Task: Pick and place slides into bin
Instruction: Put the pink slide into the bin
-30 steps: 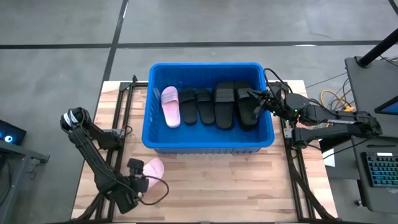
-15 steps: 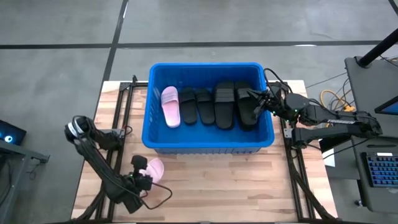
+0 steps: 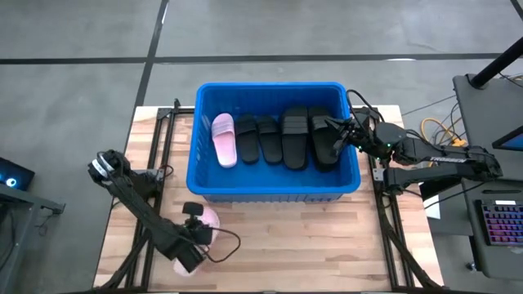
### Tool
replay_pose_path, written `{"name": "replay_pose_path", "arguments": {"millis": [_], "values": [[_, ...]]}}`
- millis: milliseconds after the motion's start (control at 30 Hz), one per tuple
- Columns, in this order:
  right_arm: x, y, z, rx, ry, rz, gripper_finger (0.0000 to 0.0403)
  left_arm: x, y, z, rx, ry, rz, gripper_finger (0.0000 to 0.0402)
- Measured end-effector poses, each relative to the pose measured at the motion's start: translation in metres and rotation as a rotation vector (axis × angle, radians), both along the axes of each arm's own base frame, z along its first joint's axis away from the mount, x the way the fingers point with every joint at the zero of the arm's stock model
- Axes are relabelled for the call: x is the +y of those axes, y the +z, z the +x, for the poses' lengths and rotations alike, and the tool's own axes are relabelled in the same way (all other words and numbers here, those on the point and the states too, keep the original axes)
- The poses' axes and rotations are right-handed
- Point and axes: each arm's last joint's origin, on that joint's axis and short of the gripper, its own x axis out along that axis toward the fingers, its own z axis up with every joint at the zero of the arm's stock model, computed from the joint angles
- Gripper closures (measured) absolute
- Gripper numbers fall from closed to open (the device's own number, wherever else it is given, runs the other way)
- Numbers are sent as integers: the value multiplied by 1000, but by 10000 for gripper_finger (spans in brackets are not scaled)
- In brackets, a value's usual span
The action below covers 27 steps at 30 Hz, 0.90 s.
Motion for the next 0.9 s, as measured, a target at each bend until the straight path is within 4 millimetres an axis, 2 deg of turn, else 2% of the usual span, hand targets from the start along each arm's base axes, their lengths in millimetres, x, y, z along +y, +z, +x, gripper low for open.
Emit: {"name": "replay_pose_path", "arguments": {"millis": [133,233,433,533,633,733,800,900], "values": [[0,0,0,0,0,1,390,9,32,13,-73,-35,-81,399],[0,0,0,-5,-1,7,390,15,63,26,-199,-57,-182,400],[0,0,0,-7,-1,9,390,36,128,47,-579,-82,-378,401],[0,0,0,-7,-1,9,390,51,155,54,-765,-48,-389,401],[0,0,0,-7,-1,9,390,66,179,59,-927,7,-299,401],[0,0,0,-7,-1,9,390,85,198,64,-1008,35,-106,401],[0,0,0,-7,-1,9,390,99,203,71,-1010,56,53,401],[0,0,0,-10,-1,12,390,130,201,85,-976,164,228,401]]}}
